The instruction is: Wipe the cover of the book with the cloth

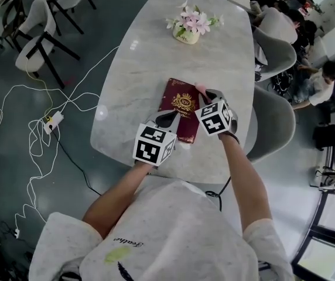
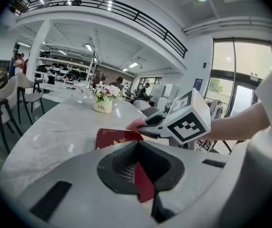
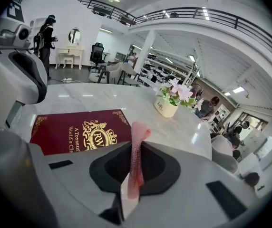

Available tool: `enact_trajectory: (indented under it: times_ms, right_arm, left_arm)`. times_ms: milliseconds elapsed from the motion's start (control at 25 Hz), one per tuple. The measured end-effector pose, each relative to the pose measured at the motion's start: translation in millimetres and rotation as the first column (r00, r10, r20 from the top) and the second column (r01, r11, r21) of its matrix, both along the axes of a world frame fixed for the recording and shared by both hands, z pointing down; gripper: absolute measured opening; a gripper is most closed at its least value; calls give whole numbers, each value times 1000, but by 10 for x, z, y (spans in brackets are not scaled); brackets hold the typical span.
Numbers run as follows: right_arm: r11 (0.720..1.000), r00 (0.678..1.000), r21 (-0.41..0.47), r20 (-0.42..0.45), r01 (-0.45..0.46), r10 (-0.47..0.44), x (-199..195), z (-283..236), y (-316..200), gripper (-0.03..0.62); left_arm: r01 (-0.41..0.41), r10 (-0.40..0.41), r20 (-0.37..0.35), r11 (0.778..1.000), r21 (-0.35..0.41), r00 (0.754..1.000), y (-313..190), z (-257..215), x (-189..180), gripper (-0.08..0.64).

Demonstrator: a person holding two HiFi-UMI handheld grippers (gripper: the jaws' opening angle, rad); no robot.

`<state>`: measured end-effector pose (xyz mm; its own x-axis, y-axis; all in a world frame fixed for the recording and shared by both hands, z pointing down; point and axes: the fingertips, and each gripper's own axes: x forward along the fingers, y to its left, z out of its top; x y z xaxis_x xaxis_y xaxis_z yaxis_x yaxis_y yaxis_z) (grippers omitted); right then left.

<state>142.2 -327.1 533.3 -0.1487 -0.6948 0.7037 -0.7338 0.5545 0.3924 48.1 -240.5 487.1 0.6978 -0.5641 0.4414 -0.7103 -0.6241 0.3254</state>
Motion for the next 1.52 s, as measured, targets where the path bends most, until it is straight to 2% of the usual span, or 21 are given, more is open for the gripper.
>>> enact_trajectory:
  times_ms: [320,1520]
  right_arm:
    - [998,999,-58,13,30,-29,-123,188,83,18]
    - [991,993,-86,68,99,-94,-397,262,609,18]
  left_arm:
    - [12,-13,-13,999,-29,1000,-54,89,-62,8]
    - [65,-65,12,998,-6,998,184,50,-163,8]
